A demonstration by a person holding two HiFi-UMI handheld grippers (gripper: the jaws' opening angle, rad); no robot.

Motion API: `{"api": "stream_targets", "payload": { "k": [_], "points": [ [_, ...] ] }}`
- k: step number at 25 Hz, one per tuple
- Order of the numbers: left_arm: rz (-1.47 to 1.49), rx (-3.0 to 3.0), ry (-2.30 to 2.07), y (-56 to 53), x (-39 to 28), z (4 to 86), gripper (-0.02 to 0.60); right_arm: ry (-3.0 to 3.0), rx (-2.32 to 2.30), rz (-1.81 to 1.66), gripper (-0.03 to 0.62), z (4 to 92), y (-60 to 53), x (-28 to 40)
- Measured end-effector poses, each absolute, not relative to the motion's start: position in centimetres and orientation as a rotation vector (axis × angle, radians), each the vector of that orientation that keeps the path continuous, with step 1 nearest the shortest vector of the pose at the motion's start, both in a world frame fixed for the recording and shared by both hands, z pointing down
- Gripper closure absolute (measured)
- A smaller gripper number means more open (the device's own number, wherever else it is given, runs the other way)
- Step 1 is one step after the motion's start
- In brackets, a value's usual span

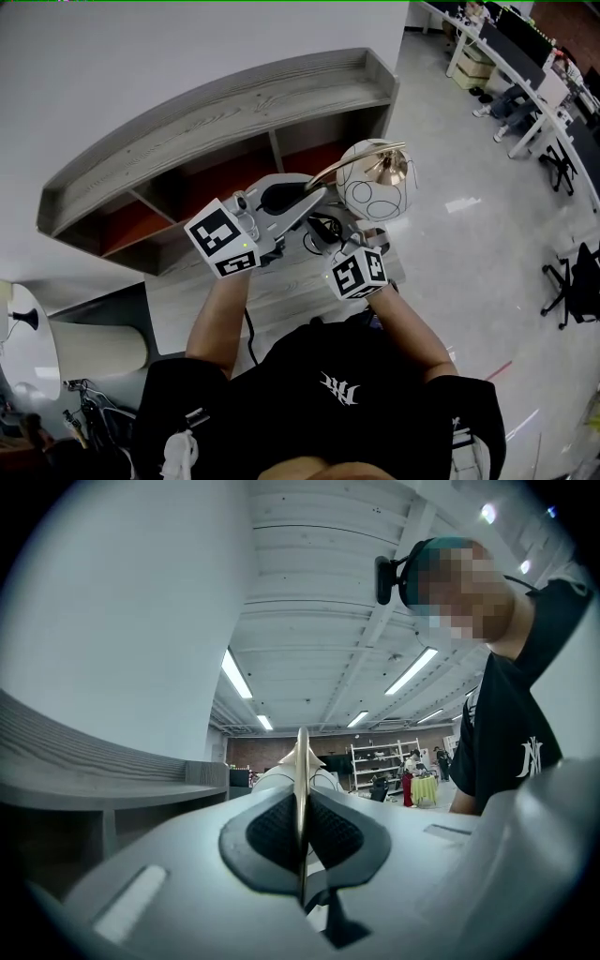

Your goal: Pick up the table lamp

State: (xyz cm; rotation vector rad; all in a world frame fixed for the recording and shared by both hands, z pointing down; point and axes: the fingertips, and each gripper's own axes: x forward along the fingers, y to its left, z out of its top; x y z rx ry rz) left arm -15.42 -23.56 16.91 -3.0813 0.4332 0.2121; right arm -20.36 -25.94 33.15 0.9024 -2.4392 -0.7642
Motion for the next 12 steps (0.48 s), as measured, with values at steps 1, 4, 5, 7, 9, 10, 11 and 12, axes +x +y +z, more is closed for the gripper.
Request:
{"api": "stream_targets", "payload": {
  "k": [1,4,5,7,9,10,11,12],
  "points": [
    [0.213,-3.081,0.432,-23.50,-15.41,16.87,0.575,-2.439,0.902,-0.766,0.560,33.12,-25.91,-20.37],
    [0.223,-3.085,0.431,-23.40,-15.35,16.86,0.575,-2.433,0.899,-0.771,0.560,33.17,-25.82,-20.27],
    [0.227,-3.088,0.431,-23.40,-15.33,16.90,0.575,-2.430,0.898,-0.773,0.560,33.22,-25.79,-20.21],
    [0.235,-3.093,0.430,-23.40,-15.33,16.94,0.575,-2.427,0.897,-0.776,0.560,33.27,-25.73,-20.11],
    [0.241,-3.094,0.432,-23.39,-15.36,16.89,0.575,-2.428,0.898,-0.778,0.560,33.22,-25.68,-20.07],
    [0.242,-3.093,0.434,-23.39,-15.38,16.85,0.575,-2.429,0.897,-0.779,0.560,33.19,-25.68,-20.09],
    [0.242,-3.092,0.436,-23.40,-15.40,16.82,0.575,-2.429,0.895,-0.781,0.560,33.15,-25.68,-20.12],
    [0.241,-3.092,0.437,-23.39,-15.40,16.78,0.575,-2.429,0.893,-0.782,0.560,33.10,-25.68,-20.16]
  ]
}}
